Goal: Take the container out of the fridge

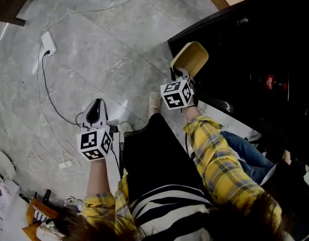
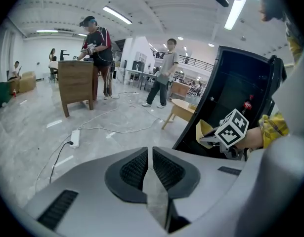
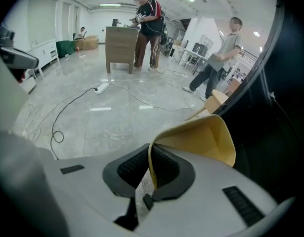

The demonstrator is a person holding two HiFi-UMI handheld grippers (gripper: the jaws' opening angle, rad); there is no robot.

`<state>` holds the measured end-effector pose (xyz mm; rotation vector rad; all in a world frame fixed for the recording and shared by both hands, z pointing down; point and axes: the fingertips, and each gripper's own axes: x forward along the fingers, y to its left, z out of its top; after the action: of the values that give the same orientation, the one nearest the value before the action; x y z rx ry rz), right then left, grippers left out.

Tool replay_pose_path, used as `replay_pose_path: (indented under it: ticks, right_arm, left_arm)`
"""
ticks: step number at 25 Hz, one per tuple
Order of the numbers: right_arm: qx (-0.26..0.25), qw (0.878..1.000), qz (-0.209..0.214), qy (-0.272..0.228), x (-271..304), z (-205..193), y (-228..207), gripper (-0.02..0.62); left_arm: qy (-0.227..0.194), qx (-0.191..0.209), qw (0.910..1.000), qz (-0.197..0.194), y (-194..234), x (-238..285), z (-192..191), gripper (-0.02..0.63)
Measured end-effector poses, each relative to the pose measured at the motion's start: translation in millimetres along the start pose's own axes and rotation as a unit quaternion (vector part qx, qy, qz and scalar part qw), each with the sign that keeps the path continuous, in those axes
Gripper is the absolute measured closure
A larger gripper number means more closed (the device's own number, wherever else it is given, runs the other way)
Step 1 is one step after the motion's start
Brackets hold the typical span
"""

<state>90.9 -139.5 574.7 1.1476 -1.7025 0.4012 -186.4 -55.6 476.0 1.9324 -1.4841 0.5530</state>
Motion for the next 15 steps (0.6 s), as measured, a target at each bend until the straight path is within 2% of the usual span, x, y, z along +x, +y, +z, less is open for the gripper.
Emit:
replay_pose_path:
  ticks: [8, 12, 15]
  right_arm:
    - [-0.023, 0.999, 0.026, -0.037, -60.7, 33.8, 36.4, 0.558]
    - [-0.036, 0.996, 0.047, -0.065, -98.9, 50.9, 67.8, 0.558]
    - [-0.028, 0.994, 0.065, -0.084, -124.9, 62.9, 86.7, 0.558]
  left_arm:
    - [-0.035, -0.042, 0.9975, 0.044, 28.0, -55.0, 5.9, 0.566]
    - [-0.053, -0.048, 0.9960, 0.052, 34.7, -80.2, 10.0, 0.566]
    - [-0.066, -0.052, 0.9946, 0.060, 42.0, -96.9, 15.0, 0.566]
